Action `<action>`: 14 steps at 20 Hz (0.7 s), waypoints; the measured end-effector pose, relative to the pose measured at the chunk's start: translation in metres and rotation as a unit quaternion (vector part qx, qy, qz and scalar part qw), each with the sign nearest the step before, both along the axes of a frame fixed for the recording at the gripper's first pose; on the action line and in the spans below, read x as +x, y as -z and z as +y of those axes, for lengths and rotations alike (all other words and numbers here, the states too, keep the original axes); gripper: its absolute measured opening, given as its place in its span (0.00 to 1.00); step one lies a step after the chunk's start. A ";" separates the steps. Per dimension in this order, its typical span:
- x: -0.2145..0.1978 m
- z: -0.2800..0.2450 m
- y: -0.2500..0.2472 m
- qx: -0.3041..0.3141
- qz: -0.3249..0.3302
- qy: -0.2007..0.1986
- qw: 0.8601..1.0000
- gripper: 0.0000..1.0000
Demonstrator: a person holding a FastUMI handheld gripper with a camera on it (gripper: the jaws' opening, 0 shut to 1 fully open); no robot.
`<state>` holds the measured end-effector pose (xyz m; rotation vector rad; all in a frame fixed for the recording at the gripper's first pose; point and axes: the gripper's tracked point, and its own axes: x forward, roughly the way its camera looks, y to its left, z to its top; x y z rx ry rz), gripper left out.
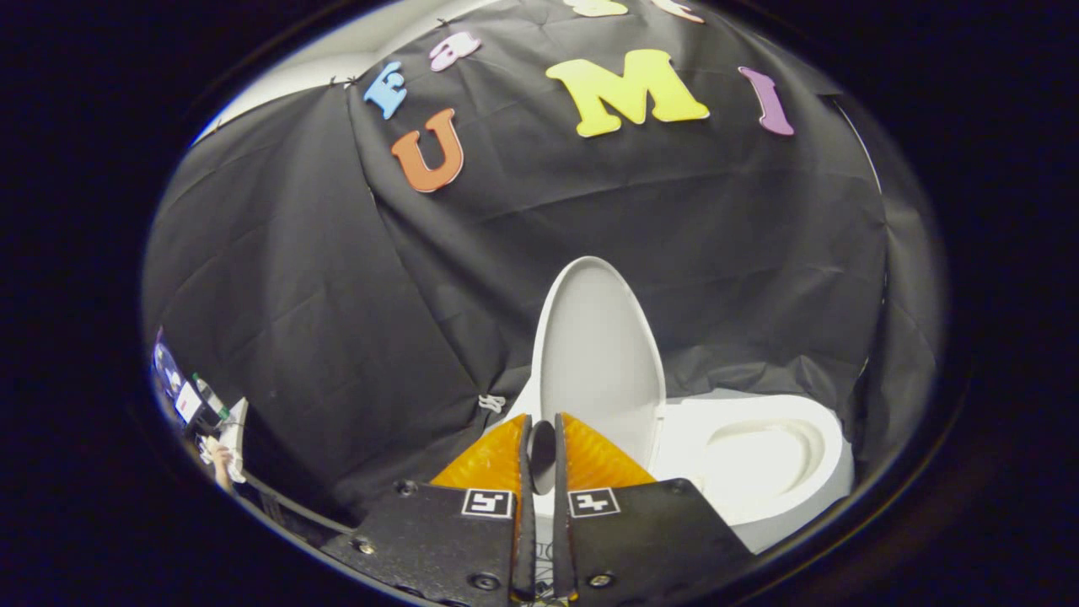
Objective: Open the toilet lid.
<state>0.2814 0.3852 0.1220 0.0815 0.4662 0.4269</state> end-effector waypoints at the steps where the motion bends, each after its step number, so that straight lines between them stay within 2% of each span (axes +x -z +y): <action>1: 0.001 0.004 -0.002 -0.003 -0.003 -0.001 1.000 0.11; 11: 0.001 -0.003 -0.003 -0.037 -0.015 0.016 0.999 0.11; 14: -0.003 -0.013 -0.008 -0.017 -0.011 0.018 1.000 0.18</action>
